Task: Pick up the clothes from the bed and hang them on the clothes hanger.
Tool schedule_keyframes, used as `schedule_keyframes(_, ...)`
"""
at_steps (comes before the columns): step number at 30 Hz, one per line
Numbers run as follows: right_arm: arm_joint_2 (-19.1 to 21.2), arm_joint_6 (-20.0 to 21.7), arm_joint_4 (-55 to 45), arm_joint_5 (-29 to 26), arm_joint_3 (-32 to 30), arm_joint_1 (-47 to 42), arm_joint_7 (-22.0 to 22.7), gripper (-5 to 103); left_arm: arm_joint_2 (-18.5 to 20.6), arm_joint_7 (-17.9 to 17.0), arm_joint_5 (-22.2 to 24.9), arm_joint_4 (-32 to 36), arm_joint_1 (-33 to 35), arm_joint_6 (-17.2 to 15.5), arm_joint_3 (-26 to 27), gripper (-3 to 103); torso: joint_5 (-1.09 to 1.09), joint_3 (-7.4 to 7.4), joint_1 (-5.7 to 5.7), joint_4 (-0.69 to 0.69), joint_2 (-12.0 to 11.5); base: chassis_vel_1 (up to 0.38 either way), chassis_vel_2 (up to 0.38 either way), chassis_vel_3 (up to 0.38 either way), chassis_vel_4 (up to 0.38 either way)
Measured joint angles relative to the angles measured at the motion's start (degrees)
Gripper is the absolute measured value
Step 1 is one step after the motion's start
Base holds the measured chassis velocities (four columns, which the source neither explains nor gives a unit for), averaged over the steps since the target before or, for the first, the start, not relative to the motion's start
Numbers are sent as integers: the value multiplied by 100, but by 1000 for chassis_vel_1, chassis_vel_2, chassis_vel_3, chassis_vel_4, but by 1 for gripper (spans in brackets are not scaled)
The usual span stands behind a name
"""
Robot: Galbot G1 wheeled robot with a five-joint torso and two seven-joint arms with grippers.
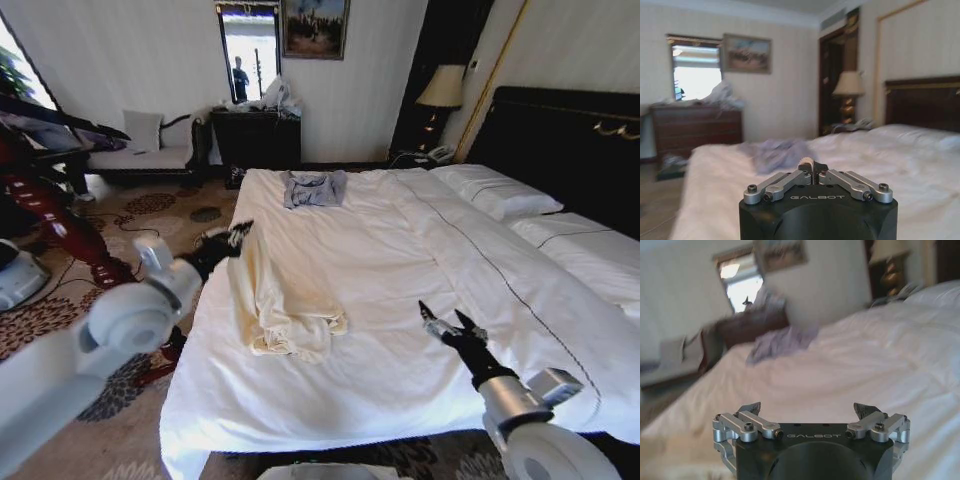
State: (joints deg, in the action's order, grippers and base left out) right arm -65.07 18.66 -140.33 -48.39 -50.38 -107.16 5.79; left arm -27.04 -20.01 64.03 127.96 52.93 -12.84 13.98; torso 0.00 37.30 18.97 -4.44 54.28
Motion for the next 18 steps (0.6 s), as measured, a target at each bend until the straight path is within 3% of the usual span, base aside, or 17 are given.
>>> schedule_keyframes(1, 0, 0, 0, 0, 0, 0, 0, 100, 0, 0, 0, 0, 0, 0, 0, 2, 0, 0, 0, 0, 0, 0, 0, 0, 0)
schedule_keyframes(5, 740, 49, 498, 634, 428, 76, -212, 100, -168, 9, -314, -341, 381, 76, 144, 2, 1, 0, 0, 4, 0, 0, 0, 0, 0)
schedule_keyframes(10, 1229, 99, 797, 1005, 860, 225, -409, 100, -383, 102, -566, -632, 500, 126, 123, 2, -1, 1, 1, 0, -1, 0, 0, 0, 0)
schedule_keyframes(15, 1518, 106, 1110, 1237, 1298, 544, -618, 100, -488, 124, -698, -784, 673, 167, 196, 2, -1, 1, 1, 2, -1, 0, 0, 0, 0)
schedule_keyframes(18, 1722, 26, 1558, 1481, 1946, 1255, -780, 100, -570, 83, -715, -744, 771, 179, 223, 2, 0, 1, 2, 3, -2, 0, 0, 0, 0)
